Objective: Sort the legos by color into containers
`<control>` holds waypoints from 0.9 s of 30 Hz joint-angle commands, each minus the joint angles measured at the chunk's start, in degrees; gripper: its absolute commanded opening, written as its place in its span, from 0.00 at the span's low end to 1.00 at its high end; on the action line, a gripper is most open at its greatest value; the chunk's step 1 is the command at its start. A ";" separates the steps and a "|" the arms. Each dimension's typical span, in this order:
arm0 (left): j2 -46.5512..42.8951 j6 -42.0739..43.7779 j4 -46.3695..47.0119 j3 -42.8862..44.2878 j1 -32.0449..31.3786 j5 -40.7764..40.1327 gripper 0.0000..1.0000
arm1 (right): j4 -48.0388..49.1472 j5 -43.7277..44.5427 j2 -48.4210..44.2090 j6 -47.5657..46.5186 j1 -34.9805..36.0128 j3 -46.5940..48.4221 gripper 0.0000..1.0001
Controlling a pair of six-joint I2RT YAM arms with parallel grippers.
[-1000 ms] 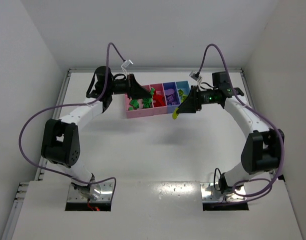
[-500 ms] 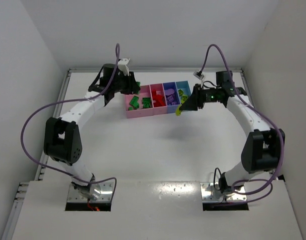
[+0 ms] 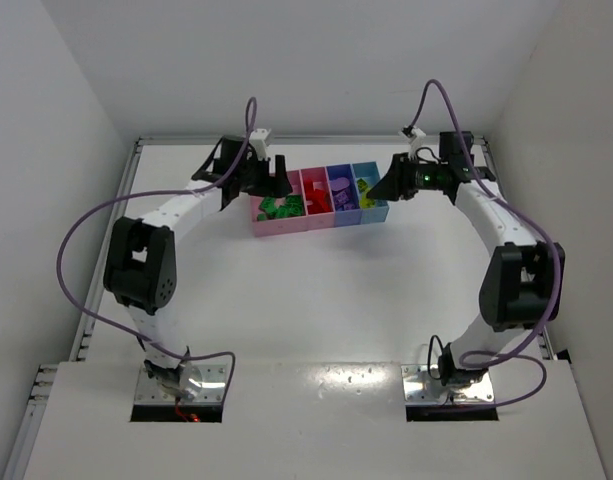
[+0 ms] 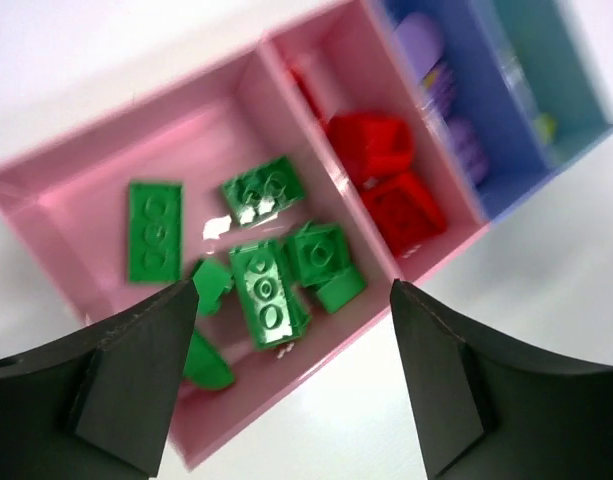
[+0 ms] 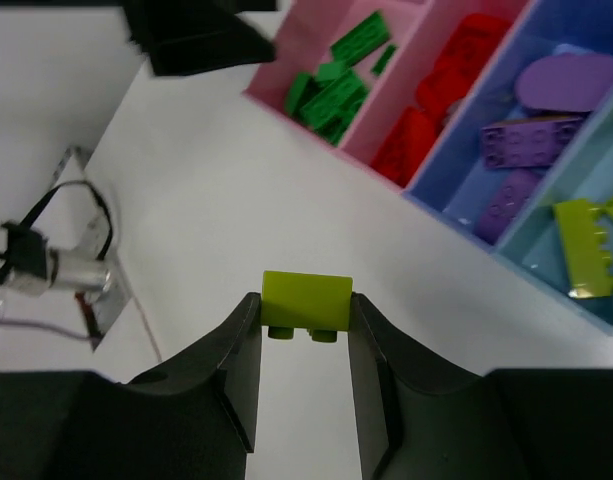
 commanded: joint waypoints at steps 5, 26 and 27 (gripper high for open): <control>-17.65 -5.26 18.79 -9.08 -0.56 7.73 1.00 | 7.54 18.16 6.37 7.68 0.94 11.03 0.04; -21.07 1.77 1.47 -7.23 2.42 -3.24 1.00 | 6.57 35.39 24.57 1.27 4.99 21.43 0.19; -21.07 1.77 1.46 -7.23 2.43 -3.77 1.00 | 6.57 35.40 25.09 1.27 4.99 21.95 0.21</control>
